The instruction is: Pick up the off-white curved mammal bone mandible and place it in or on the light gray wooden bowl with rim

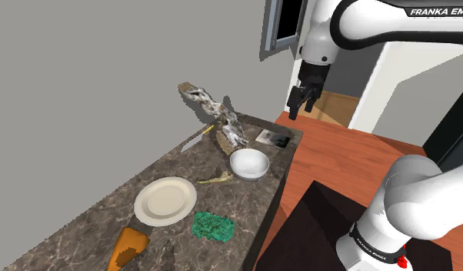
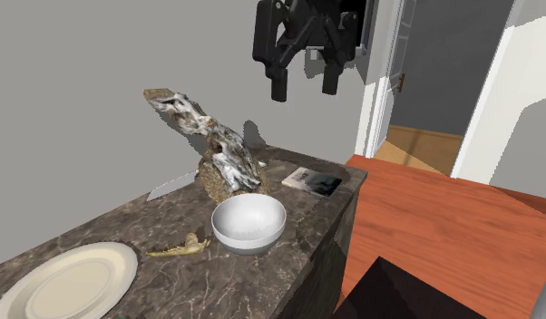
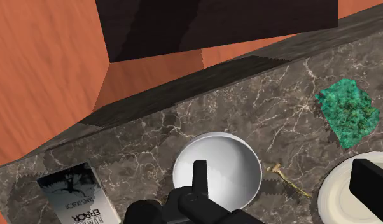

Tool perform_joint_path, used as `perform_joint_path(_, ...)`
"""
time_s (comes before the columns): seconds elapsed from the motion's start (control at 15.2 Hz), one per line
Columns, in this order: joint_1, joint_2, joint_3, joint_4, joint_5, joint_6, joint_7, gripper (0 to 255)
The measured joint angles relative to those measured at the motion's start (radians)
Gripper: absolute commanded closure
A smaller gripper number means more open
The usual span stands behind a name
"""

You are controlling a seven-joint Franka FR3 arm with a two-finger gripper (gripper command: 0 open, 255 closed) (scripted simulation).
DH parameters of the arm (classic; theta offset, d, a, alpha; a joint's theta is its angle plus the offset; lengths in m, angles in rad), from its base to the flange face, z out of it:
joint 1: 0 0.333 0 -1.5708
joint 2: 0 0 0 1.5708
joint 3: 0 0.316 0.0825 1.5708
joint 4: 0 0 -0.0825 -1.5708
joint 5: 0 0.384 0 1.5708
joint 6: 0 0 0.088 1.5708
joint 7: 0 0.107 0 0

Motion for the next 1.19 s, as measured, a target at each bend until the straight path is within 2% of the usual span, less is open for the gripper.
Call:
perform_joint_path(0.2,0.010,0.016,0.002,-0.024,-0.003,0.045,-0.017,0)
perform_joint_path(0.79,0.074,0.212,0.006,-0.122,-0.035,0.382,-0.145,0)
perform_joint_path(1.19,0.113,0.415,0.017,-0.138,-0.058,0.631,-0.219,0)
